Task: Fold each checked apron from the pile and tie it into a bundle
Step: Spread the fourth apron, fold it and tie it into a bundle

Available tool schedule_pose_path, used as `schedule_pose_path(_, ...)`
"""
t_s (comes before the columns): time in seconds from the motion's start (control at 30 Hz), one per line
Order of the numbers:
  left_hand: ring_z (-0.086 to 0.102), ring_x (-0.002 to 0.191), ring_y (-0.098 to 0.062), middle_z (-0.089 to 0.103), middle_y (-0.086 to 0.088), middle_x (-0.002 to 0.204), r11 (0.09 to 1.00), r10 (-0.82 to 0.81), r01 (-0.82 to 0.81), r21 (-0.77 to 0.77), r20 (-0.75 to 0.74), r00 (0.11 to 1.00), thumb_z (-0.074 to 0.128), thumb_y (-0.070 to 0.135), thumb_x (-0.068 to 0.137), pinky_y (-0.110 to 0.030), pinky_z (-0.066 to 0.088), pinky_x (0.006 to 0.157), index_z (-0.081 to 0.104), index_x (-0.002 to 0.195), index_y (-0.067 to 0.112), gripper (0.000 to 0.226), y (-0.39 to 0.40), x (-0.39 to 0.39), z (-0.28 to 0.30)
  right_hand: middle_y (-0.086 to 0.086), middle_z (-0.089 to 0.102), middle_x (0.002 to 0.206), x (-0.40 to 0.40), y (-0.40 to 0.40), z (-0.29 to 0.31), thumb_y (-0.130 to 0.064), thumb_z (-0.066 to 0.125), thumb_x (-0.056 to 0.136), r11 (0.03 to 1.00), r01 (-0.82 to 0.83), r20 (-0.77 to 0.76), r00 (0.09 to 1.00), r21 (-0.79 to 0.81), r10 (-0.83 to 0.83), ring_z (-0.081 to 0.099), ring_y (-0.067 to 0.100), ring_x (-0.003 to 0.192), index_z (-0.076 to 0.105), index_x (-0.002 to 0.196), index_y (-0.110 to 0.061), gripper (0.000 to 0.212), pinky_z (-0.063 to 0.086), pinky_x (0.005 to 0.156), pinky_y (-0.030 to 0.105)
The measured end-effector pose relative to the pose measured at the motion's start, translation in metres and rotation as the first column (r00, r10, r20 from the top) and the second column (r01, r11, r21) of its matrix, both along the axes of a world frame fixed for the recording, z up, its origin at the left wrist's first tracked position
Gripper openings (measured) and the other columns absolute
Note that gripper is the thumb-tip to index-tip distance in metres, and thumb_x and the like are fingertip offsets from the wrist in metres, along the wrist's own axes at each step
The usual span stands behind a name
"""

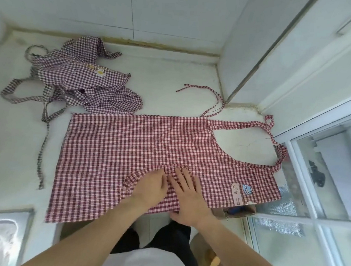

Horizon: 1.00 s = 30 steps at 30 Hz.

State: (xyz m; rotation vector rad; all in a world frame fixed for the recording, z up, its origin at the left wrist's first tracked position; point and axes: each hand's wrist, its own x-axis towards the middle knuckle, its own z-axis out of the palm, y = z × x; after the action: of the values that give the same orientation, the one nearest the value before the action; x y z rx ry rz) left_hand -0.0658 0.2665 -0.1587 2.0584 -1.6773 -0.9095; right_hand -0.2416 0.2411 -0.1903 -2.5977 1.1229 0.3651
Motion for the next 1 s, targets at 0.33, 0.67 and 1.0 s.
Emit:
schedule_pose_path(0.33,0.02,0.138,-0.03,0.017,-0.01,0.149,0.899,-0.415,0.322,0.295,0.346,0.842,0.061,0.052,0.084,-0.048,0.021,0.118,0.013,0.152,0.009,0.094,0.031,-0.007,0.003,0.012,0.003,0.166,0.018,0.006,0.003,-0.027,0.068,0.078,0.996,0.081,-0.086,0.993,-0.037,-0.084,-0.003,0.035,0.152,0.018,0.157,-0.02,0.094,0.016,0.114,0.07)
schedule_pose_path(0.67,0.045,0.126,-0.022,0.048,-0.006,0.136,0.968,-0.226,0.144,0.205,0.471,0.853,0.047,0.004,0.097,-0.034,0.039,0.108,0.046,0.138,0.013,0.042,0.016,-0.018,0.002,0.008,0.036,0.158,-0.011,-0.022,0.017,-0.012,0.061,0.085,0.993,0.021,0.165,0.985,0.119,-0.041,0.026,0.027,0.149,0.049,0.144,-0.01,0.06,0.025,0.12,0.053)
schedule_pose_path(1.0,0.053,0.121,-0.019,0.059,0.001,0.132,0.977,-0.213,0.161,0.141,0.572,0.792,0.058,0.001,0.09,-0.034,0.047,0.101,0.06,0.133,0.02,0.046,0.036,0.022,-0.004,0.003,0.021,0.164,-0.048,-0.047,0.025,-0.003,0.043,0.097,0.979,-0.026,0.104,0.995,0.202,0.005,0.016,0.021,0.152,0.028,0.156,-0.013,0.062,0.015,0.125,0.039)
